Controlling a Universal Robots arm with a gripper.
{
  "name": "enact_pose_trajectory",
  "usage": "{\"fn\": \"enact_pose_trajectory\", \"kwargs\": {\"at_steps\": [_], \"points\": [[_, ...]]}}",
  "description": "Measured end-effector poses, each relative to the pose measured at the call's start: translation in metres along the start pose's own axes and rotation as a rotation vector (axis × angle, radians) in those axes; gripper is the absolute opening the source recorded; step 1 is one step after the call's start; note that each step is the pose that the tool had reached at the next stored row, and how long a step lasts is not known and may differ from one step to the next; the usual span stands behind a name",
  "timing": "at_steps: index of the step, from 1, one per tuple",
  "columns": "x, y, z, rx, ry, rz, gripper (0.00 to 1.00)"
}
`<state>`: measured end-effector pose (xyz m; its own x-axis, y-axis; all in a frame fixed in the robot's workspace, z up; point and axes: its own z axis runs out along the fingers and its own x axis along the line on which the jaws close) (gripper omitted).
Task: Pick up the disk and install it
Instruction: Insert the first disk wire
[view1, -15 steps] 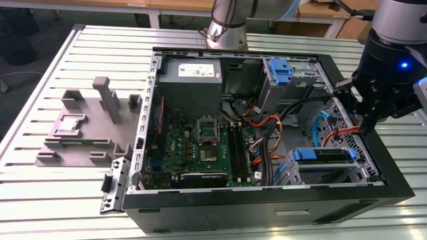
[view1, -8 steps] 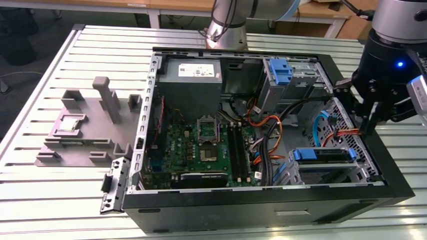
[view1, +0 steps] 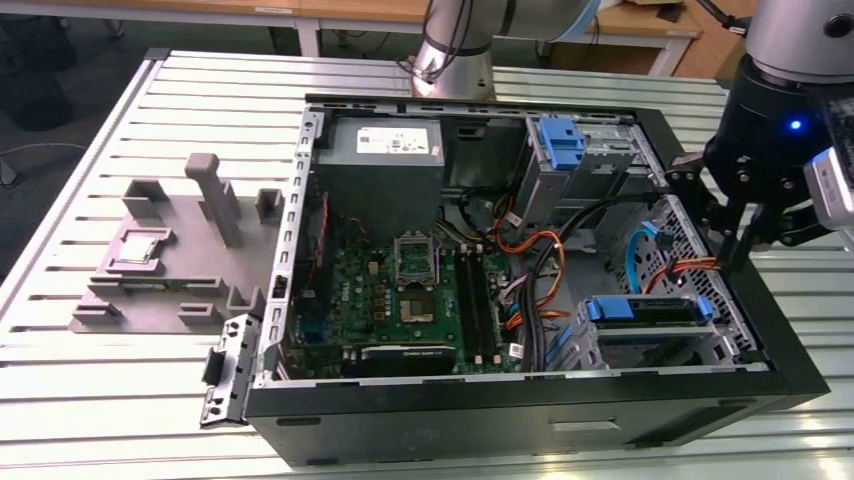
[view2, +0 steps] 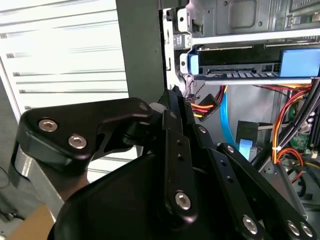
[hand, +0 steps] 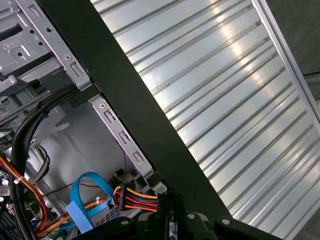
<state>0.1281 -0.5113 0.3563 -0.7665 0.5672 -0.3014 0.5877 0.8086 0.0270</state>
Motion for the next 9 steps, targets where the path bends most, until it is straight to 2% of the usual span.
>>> {"fn": "enact_pose_trajectory", "kwargs": {"at_steps": [6, 9], "points": [[-0.0002, -0.0002, -0.0017, 0.0038, 0.0072, 0.051, 0.16], [-0.0002, -0.0001, -0.0017, 0.0152, 0.0067, 0.088, 0.16]]}}
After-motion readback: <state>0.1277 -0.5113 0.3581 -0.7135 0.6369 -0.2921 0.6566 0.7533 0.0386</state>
